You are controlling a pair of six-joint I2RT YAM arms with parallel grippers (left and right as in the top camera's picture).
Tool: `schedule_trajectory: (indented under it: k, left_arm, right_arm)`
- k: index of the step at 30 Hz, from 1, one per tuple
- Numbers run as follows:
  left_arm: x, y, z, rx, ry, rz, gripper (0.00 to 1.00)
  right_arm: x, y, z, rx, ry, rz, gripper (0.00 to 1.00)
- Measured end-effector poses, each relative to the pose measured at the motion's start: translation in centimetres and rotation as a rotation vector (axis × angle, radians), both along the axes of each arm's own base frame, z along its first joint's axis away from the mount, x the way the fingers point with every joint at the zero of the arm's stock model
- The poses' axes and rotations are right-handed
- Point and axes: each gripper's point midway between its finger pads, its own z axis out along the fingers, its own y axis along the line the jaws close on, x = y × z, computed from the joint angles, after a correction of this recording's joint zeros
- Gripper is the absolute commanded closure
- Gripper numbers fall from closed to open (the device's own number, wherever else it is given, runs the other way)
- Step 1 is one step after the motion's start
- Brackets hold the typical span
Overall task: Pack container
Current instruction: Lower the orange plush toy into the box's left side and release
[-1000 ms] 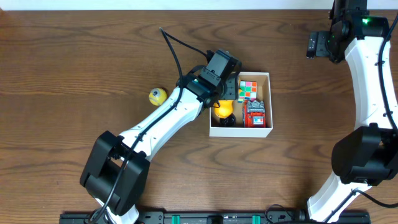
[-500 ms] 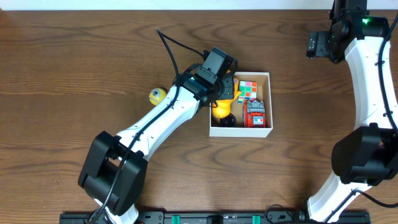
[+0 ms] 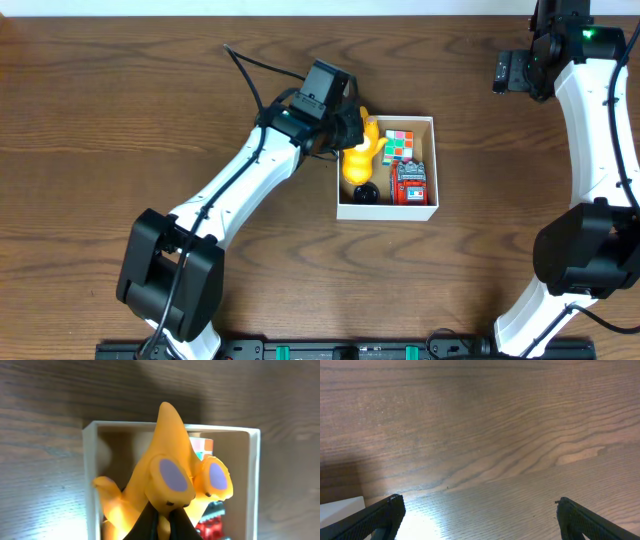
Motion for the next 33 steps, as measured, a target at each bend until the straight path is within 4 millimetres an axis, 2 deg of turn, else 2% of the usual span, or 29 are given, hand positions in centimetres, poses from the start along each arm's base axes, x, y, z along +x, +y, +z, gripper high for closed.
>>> schedule_trajectory:
  k: [7,11,21,25,33]
  left_arm:
    - [1.1,-1.5,3.8,-0.078,-0.050,-0.020,0.94]
    - [0.4,-1.6,4.8,-0.076,-0.034,-0.029,0.94]
    - [-3.0,-3.7,3.6,-0.007,0.004,-0.103,0.95]
    - [-4.9,-2.5,2.0,0.101,0.066,-0.096,0.94]
    - [-4.5,-0.6,1.2,0.214,0.042,-0.062,0.94]
  right_arm:
    - [0.0,0.0,0.0,0.000,0.000,0.000,0.01]
    - [0.0,0.0,0.0,0.000,0.000,0.000,0.01]
    - [0.0,0.0,0.0,0.000,0.000,0.000,0.01]
    - [0.0,0.0,0.0,0.000,0.000,0.000,0.01]
    - [0.0,0.0,0.0,0.000,0.000,0.000,0.01]
